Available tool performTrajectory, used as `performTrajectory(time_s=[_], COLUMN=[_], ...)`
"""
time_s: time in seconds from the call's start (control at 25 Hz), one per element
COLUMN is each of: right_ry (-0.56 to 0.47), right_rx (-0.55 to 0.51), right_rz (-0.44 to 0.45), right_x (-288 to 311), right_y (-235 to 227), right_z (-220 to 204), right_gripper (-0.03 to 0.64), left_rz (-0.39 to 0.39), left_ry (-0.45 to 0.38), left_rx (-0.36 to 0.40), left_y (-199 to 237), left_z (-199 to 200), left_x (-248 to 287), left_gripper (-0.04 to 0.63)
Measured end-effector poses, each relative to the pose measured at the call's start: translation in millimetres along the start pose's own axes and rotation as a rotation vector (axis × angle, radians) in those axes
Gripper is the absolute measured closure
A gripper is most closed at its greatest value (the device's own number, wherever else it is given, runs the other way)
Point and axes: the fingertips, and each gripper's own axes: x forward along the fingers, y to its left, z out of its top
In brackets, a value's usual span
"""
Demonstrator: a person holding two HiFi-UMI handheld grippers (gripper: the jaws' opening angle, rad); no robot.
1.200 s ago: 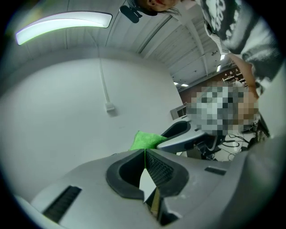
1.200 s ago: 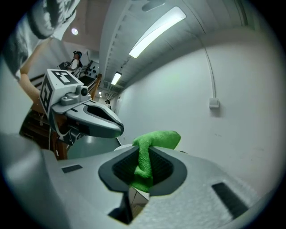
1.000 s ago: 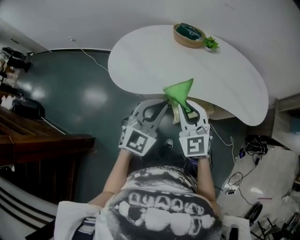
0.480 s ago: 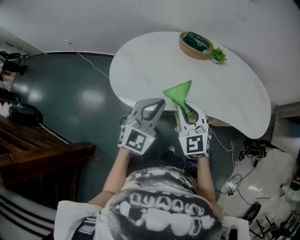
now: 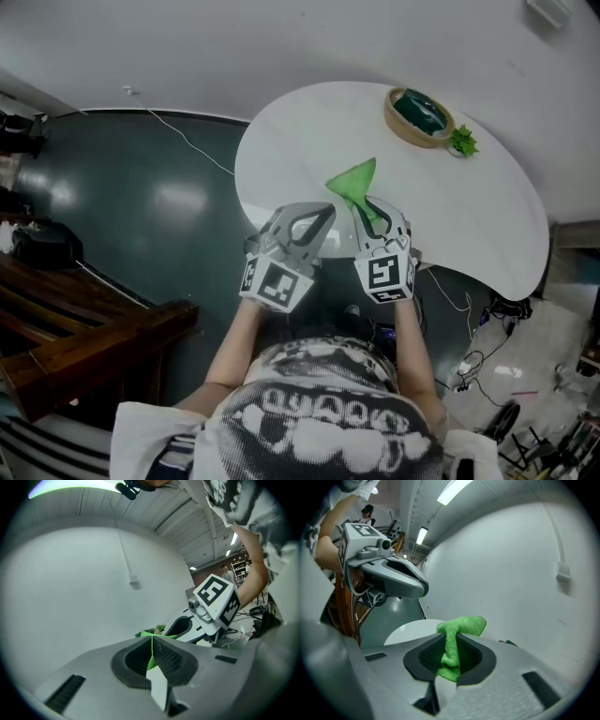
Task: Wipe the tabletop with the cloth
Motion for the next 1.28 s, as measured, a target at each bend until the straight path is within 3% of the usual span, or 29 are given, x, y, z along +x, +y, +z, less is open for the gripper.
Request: performTrajectory(time_s=[0.36, 0.8, 1.08, 1.28], right_ry=[0.06, 0.109, 0.178, 0.215], right_rx=[-0.022, -0.014, -0.028, -0.018], right_rz=[0.046, 0.166, 0.229, 0.21], right_x=[114.1, 237.3, 277.0, 279.2], right_y=[9.2, 42.6, 71.2, 64.8], right_z=[7.8, 15.0, -3.3, -19.1], right_gripper=[0.563, 0.563, 0.563, 0.563], left_rz=[0.014, 0.119, 0.164, 0.153], left_ry=[0.04, 0.147, 0.199, 0.196], left_rx=[0.006, -0.022, -0.065, -0.069], left_y=[69.5, 130.6, 140.0, 138.0], left_z=[-52.1, -114.1, -141.4, -148.0], left_x=[-12.5, -54.6, -81.3, -83.6], left_gripper=[0.589, 0.589, 0.589, 0.589])
